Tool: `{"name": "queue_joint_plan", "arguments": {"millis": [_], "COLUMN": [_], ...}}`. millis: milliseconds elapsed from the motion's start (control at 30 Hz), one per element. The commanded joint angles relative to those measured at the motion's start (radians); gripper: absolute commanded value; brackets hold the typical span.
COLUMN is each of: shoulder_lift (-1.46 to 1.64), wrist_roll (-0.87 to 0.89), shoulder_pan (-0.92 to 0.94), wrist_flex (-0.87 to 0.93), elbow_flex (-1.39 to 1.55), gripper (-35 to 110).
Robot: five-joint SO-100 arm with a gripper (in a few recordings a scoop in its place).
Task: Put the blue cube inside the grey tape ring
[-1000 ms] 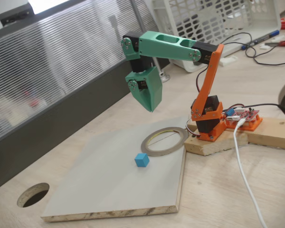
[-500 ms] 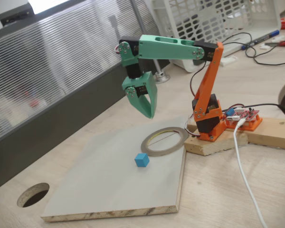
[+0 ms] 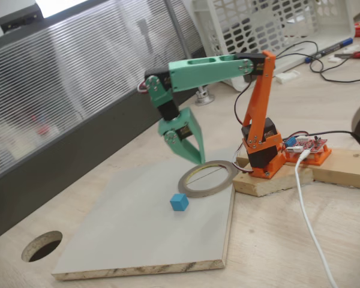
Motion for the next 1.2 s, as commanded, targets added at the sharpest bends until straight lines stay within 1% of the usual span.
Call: {"name": "queue_joint_plan", "arguments": {"millis": [0, 200, 333, 1167], "shoulder_lift": [-0.092, -0.318, -0.417, -0.414], "wrist_roll": [0.018, 0.018, 0.018, 0.018], "shoulder_pan": [-0.020, -0.020, -0.020, -0.034], "wrist_flex": [-0.008, -0.117, -0.127, -0.127], "elbow_flex": [-0.048, -0.302, -0.379, -0.370], "gripper": [1, 1, 1, 1]}}
